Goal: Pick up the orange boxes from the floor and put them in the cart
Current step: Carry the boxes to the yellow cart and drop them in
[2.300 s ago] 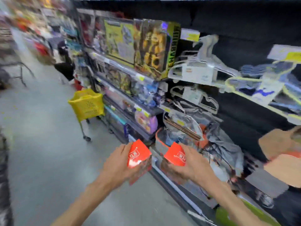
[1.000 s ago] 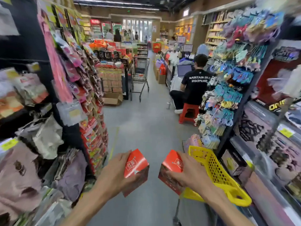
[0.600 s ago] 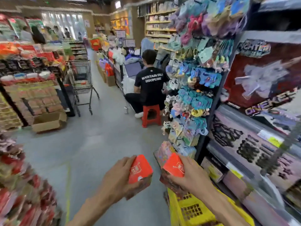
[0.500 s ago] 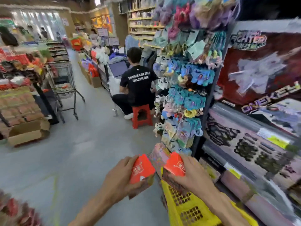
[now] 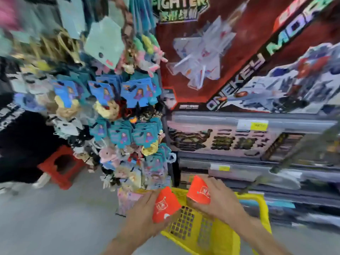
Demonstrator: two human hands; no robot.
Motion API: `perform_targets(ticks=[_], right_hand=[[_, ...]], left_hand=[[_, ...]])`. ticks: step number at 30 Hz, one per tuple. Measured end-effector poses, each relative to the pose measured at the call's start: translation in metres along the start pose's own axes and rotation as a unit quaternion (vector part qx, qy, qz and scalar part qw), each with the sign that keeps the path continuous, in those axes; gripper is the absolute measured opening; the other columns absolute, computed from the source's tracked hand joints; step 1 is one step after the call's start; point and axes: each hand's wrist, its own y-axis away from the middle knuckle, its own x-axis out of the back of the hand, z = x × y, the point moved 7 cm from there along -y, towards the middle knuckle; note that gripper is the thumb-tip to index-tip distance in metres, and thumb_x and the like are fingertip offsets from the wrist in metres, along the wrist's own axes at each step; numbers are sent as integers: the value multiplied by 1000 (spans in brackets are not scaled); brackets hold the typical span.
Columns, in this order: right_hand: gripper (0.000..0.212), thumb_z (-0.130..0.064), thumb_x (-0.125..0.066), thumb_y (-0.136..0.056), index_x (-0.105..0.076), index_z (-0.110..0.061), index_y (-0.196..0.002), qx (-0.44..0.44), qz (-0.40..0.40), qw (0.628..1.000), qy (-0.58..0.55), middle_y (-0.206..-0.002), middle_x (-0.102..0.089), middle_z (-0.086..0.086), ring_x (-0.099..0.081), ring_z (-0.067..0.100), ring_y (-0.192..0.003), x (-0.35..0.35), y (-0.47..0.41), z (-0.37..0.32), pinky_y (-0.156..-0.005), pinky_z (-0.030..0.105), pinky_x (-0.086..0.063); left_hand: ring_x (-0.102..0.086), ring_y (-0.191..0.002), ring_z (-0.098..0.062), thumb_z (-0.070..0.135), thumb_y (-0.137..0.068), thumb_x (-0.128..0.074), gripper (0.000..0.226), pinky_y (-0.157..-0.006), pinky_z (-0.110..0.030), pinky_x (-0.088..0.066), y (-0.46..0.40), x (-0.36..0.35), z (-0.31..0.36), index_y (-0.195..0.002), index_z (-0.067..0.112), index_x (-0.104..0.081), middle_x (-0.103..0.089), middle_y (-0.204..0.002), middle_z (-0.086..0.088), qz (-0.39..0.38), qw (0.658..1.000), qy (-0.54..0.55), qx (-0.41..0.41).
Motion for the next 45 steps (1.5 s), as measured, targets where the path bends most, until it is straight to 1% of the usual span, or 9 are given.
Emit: perform_targets(ticks=[3,5,12,15,25,29,32,39,45], right_hand=[[98,-87,-50,-66,-42,-27,-144,-78,36,996,32,-123,-59,-4,-57,23,-115,-15,3,26,-96,40,-50],[96,-84,-50,-67,-50,-22,-140,-118,70,990,39,-118,-64,-1,-62,26,-112,-26,9,40,-93,41,-52],[100,-85,-50,-65,-38,-30,-148,-231,25,972,26,-131,-58,-9,-54,21,-120,-120,15,89,-93,40,-46],[101,-82,-57,-59,-45,-28,-143,-248,19,968,28,-123,-63,-7,-62,23,-110,-170,13,113,-89,44,-52],[99,-77,-62,-57,-47,-26,-141,-224,-32,974,34,-117,-65,-4,-65,24,-104,-299,-16,163,-89,45,-52],[98,-76,-57,-58,-43,-27,-142,-208,-25,977,29,-120,-64,-5,-64,22,-106,-327,-28,173,-91,44,-51],[101,-73,-67,-62,-35,-31,-147,-200,-45,979,15,-131,-57,-6,-56,21,-119,-346,-38,178,-103,42,-42],[99,-66,-72,-69,-29,-30,-150,-166,-85,982,25,-137,-50,-3,-49,24,-125,-378,-79,184,-108,40,-35],[93,-50,-77,-73,-33,-23,-149,-93,-108,989,48,-137,-47,2,-46,27,-125,-401,-125,194,-111,40,-31]], left_hand=[[-39,-131,-14,98,-65,-24,109,-107,-34,-35,-43,-32,-12,-152,34,-19,-38,-144,13,-54,996,-13,-63],[-38,-132,-17,90,-73,-38,101,-111,-33,-31,-70,-62,-19,-153,32,-16,-37,-147,10,-96,989,-24,-108],[-55,-115,-23,68,-67,-57,90,-101,-37,-45,-124,-176,-38,-144,27,-33,-54,-130,4,-156,966,-48,-200],[-46,-126,-23,64,-71,-56,92,-108,-37,-36,-144,-233,-55,-149,25,-29,-46,-139,4,-188,958,-66,-207],[-64,-99,-28,52,-43,-91,108,-87,-35,-53,-202,-377,-117,-132,11,-46,-63,-115,-7,-183,947,-136,-228],[-44,-129,-39,40,-68,-84,98,-109,-45,-32,-219,-411,-151,-147,7,-36,-45,-141,-15,-213,956,-111,-169],[-28,-139,-38,33,-75,-81,99,-113,-39,-12,-227,-420,-169,-152,7,-25,-32,-150,-15,-222,962,-69,-143],[-34,-129,-28,36,-70,-83,101,-111,-37,-21,-224,-415,-168,-151,13,-27,-35,-143,-6,-193,961,-72,-182],[-21,-139,-23,22,-77,-77,96,-101,-5,21,-213,-410,-161,-153,13,-20,-26,-147,-2,-199,964,-53,-168]])
